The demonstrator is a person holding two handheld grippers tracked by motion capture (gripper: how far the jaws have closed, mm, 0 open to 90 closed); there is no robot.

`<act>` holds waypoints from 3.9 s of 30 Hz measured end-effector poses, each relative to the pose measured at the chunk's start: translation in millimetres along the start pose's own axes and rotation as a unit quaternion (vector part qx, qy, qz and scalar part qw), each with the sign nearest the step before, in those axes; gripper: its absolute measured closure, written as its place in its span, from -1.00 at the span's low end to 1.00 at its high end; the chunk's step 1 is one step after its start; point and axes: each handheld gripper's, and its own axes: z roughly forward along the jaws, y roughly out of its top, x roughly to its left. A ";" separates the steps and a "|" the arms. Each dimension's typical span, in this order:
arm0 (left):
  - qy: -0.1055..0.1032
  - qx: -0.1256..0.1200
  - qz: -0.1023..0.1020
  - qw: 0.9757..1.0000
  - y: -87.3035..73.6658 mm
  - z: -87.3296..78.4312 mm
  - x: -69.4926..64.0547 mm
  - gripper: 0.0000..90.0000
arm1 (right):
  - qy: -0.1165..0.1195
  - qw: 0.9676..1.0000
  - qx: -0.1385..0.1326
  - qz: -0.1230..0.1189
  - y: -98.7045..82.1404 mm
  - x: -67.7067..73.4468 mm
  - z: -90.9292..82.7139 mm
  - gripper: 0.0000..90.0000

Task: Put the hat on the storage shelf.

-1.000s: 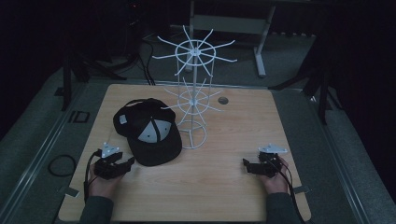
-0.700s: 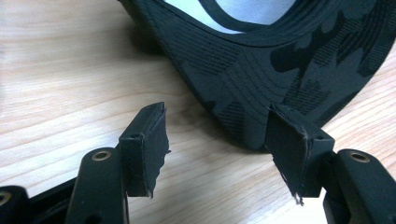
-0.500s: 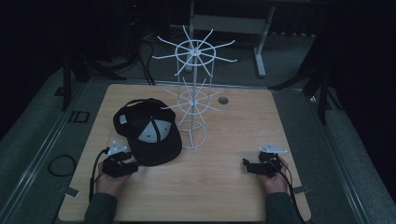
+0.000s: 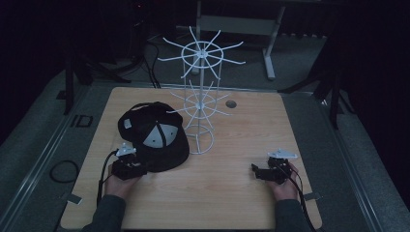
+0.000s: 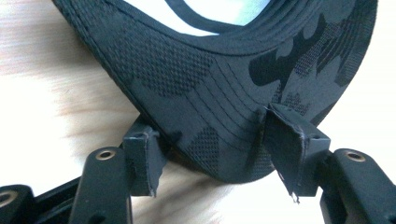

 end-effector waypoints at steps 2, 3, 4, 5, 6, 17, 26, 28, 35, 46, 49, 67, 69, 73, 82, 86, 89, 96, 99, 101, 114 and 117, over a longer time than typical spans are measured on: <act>-0.006 -0.001 -0.002 1.000 1.7 2.5 -1.2 -0.04 | 0.000 1.000 0.000 0.000 0.0 0.0 0.0 -0.69; -0.009 -0.001 -0.004 1.000 2.5 3.7 -2.1 -0.03 | 0.000 1.000 0.000 0.000 0.0 0.0 0.0 -0.69; -0.011 -0.002 -0.003 1.000 3.3 4.7 -2.8 0.00 | 0.000 1.000 0.000 0.000 0.0 -0.1 0.0 -0.69; -0.016 -0.003 -0.003 1.000 4.0 5.5 -3.9 0.04 | 0.000 1.000 0.000 0.000 0.0 -0.1 0.0 -0.69; -0.021 -0.004 -0.003 1.000 4.7 6.4 -5.0 0.08 | 0.000 1.000 0.000 0.000 0.0 0.0 0.0 -0.69; -0.084 -0.011 -0.029 0.996 9.5 9.0 -6.2 0.53 | 0.000 1.000 0.000 0.001 0.0 0.0 0.0 -0.69; -0.113 -0.023 -0.051 0.992 8.9 3.4 -4.0 0.73 | 0.000 1.000 0.001 0.001 0.0 0.1 0.0 -0.69; -0.116 -0.027 -0.055 0.991 8.6 1.1 -3.2 0.78 | 0.000 1.000 0.001 0.001 0.0 0.1 0.0 -0.69; -0.120 -0.033 -0.057 0.991 10.8 -7.6 -2.4 0.91 | 0.000 1.000 0.000 0.001 0.0 0.1 0.0 -0.69; -0.117 -0.039 -0.055 0.991 12.6 -20.3 1.3 0.92 | 0.000 1.000 0.000 0.000 0.0 0.0 0.0 -0.69; -0.112 -0.042 -0.051 0.992 13.6 -25.4 2.5 0.92 | -0.001 1.000 0.000 0.000 0.0 0.0 0.0 -0.69; -0.055 -0.061 -0.039 0.996 18.9 -49.4 16.5 0.93 | -0.001 1.000 0.000 0.001 0.0 0.0 0.0 -0.69; -0.049 -0.065 -0.039 0.996 21.3 -52.5 17.2 0.93 | 0.000 1.000 0.000 0.000 0.0 0.0 0.0 -0.69; -0.040 -0.075 -0.037 0.996 26.7 -58.3 19.1 0.93 | 0.000 1.000 0.000 0.001 0.0 0.0 0.0 -0.69; -0.021 -0.082 -0.031 0.996 37.3 -69.7 22.4 0.93 | -0.002 1.000 0.000 0.002 0.1 0.4 0.1 -0.69; -0.017 -0.084 -0.028 0.996 40.7 -72.5 22.8 0.93 | -0.002 1.000 0.000 0.003 0.2 0.5 0.2 -0.69; -0.013 -0.086 -0.024 0.996 43.2 -75.0 23.1 0.93 | -0.003 1.000 0.000 0.003 0.2 0.6 0.2 -0.69; -0.006 -0.085 -0.014 0.996 49.4 -77.2 22.6 0.93 | -0.003 1.000 0.000 0.003 0.2 0.6 0.2 -0.69; -0.002 -0.085 -0.011 0.996 52.6 -78.2 22.1 0.93 | -0.003 1.000 0.000 0.003 0.2 0.6 0.2 -0.69; 0.000 -0.087 -0.010 0.996 54.3 -79.6 22.0 0.93 | -0.003 1.000 0.000 0.003 0.2 0.6 0.2 -0.69; 0.014 -0.094 -0.008 0.995 64.9 -85.5 19.3 0.93 | -0.003 1.000 0.000 0.003 0.2 0.6 0.2 -0.69; 0.016 -0.097 -0.004 0.995 67.6 -86.2 18.2 0.93 | -0.003 1.000 0.000 0.003 0.2 0.6 0.2 -0.69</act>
